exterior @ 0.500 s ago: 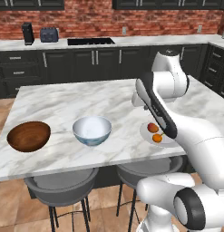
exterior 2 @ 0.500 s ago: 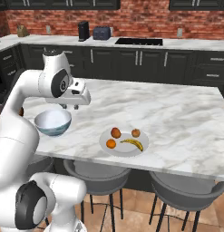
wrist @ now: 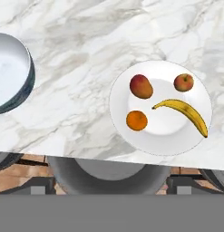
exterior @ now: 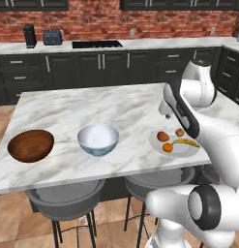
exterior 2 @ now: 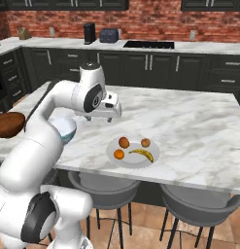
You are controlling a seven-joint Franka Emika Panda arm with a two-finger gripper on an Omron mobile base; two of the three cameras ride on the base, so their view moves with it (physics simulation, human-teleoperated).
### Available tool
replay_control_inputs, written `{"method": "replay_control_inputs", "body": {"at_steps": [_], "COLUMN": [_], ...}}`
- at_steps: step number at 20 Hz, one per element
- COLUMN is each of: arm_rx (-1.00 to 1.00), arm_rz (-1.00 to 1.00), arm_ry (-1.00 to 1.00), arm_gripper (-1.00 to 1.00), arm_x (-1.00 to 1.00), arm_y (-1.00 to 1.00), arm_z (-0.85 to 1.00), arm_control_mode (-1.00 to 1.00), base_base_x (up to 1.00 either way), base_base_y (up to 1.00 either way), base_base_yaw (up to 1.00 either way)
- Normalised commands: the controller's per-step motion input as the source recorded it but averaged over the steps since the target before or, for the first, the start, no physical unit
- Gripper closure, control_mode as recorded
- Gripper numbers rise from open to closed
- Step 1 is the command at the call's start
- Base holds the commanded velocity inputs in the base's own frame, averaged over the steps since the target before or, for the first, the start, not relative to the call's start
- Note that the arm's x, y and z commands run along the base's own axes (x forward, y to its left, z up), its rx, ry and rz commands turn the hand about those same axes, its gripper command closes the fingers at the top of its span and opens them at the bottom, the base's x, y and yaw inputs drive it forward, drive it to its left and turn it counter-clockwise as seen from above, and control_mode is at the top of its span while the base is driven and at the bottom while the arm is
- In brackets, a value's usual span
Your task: Take the fruits from the plate on the dining counter and place two fruits in each bowl.
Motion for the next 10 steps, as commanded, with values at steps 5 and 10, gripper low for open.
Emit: {"method": "replay_control_inputs", "body": {"at_steps": [5,10], "arm_rx": [0.0,0.0], "arm_rz": [0.04,-0.06], "arm_ry": [0.02,0.16], "arm_gripper": [-1.0,-1.0], "arm_x": [0.17,0.02], "arm_y": [-0.82,0.1], "arm_z": [-0.41,-0.58], "arm_control_mode": [-1.0,-1.0], "base_base_x": [0.0,0.0], "base_base_y": [0.0,0.0], "base_base_yaw": [0.0,0.0]}}
